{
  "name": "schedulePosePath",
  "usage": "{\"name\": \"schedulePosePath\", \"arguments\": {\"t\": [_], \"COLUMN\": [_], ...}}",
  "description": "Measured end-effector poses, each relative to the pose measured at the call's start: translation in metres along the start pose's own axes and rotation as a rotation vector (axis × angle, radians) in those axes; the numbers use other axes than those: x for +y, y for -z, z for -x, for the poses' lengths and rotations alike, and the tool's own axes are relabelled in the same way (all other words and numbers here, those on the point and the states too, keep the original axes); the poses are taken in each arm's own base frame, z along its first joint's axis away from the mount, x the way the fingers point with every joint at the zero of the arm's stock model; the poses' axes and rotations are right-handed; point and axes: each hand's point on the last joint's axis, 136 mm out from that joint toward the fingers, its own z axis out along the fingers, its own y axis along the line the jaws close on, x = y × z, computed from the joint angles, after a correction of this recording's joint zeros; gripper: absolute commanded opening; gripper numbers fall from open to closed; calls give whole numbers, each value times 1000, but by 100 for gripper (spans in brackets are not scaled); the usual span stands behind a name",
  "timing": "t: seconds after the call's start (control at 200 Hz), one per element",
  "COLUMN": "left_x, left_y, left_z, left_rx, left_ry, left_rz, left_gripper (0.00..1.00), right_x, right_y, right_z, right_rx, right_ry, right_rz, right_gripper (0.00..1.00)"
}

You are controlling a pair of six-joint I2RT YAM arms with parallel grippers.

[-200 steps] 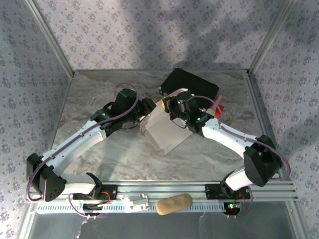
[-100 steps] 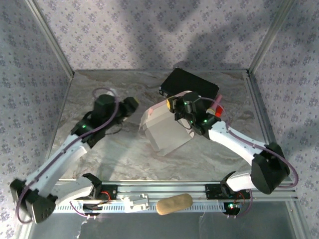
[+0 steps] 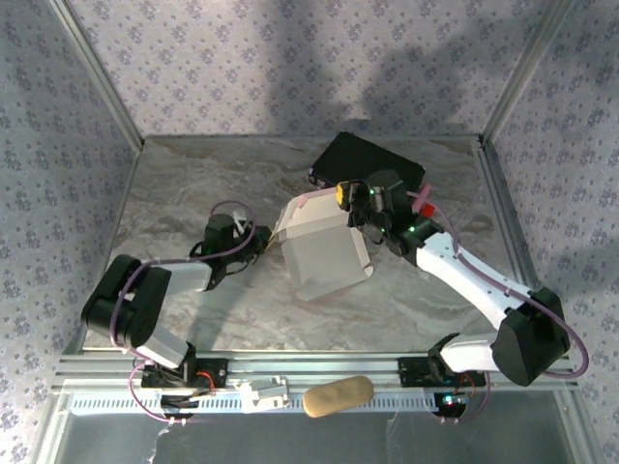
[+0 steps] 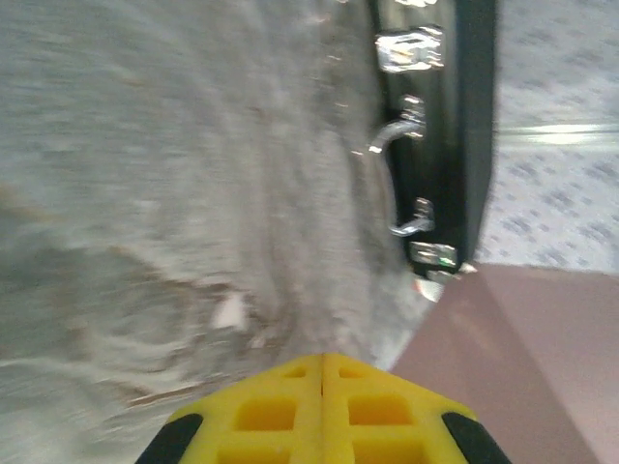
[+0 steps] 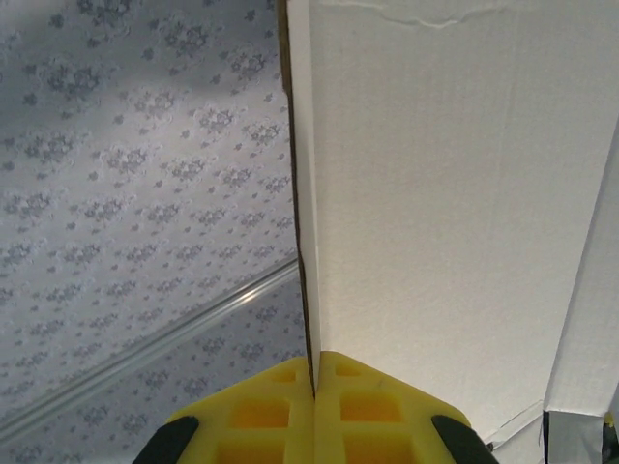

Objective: Fold the paper box

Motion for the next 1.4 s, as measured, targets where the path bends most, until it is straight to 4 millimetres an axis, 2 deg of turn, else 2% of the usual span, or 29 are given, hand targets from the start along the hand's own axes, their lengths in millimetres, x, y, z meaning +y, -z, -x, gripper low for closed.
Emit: {"name": "schedulePosePath", "arguments": {"t": [0.12, 0.385, 0.585, 0.969, 1.169, 1.289, 1.404], "left_x": [-22, -34, -44, -71, -87, -88, -79], "left_y": [-6, 0, 6, 1, 11, 12, 13], "left_z": [3, 6, 2, -16, -25, -32, -37], "left_rx": [-19, -57, -57, -26, -35, -27, -18], "left_ry": [-19, 19, 31, 12, -31, -76, -113], "left_rz": [-133, -274, -331, -396, -414, -376, -300], "left_gripper": [9, 10, 11, 14, 23, 28, 43], "right_x": [-1, 5, 12, 15, 15, 19, 18], "right_y": [-5, -6, -8, -11, -13, -14, -16], "right_z": [9, 25, 33, 36, 40, 39, 38], "right_rx": [-19, -50, -59, -45, -47, -45, -50], "right_ry": [-39, -95, -118, -142, -149, -147, -139], "right_rz": [-8, 9, 32, 53, 66, 83, 87], "right_gripper": [0, 0, 0, 0, 0, 0, 0]}}
